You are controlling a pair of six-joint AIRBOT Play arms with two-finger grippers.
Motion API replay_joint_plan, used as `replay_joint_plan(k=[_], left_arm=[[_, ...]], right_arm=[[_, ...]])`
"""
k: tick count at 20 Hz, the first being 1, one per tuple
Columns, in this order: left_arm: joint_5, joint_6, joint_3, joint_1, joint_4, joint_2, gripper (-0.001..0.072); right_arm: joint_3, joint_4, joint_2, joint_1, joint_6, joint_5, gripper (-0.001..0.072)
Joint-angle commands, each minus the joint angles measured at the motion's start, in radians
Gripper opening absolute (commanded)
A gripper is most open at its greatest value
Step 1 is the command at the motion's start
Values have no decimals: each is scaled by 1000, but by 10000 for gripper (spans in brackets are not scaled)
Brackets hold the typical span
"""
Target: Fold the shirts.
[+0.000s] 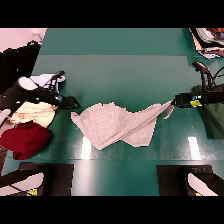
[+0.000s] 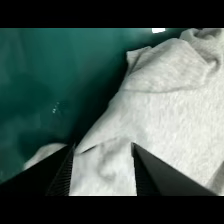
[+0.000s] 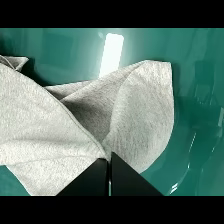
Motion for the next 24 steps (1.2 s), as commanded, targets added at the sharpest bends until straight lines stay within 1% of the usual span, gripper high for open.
replay_joint_plan(k=[1, 3, 5, 6, 7, 8, 9, 11, 13, 16, 18, 22, 24], left_arm=[[74, 39, 1, -71, -27, -101, 439], [111, 11, 2, -78, -29, -122, 438], [109, 14, 2, -78, -28, -123, 437], [106, 14, 2, -78, -28, -122, 412], [100, 13, 2, -78, -32, -120, 237], [99, 13, 5, -78, -43, -119, 42], [92, -1, 16, -78, -50, -117, 23], [69, -34, 68, -78, -31, -90, 22], [69, -74, 156, -78, 26, -3, 21], [74, -116, 359, -78, 170, 180, 23], [76, -121, 501, -78, 237, 292, 23], [76, -121, 729, -78, 257, 456, 22], [74, -151, 806, -78, 258, 505, 23]], right_arm=[[0, 0, 0, 0, 0, 0, 9], [0, 0, 0, 0, 0, 3, 9], [0, 0, 0, 0, 0, 3, 9], [0, 0, 0, 0, 0, 2, 9], [0, 0, 0, 0, 0, 1, 9], [0, 0, 0, 0, 0, 0, 9], [0, 0, 0, 0, -1, -5, 9], [18, -3, 0, -6, -1, -17, 9], [98, -3, 0, -31, -2, -12, 9], [312, -2, 0, -71, -2, 3, 9], [481, -3, 0, -87, -20, 18, 9], [790, -9, 0, -96, -29, 51, 9], [911, -9, 0, -96, -29, 71, 9]])
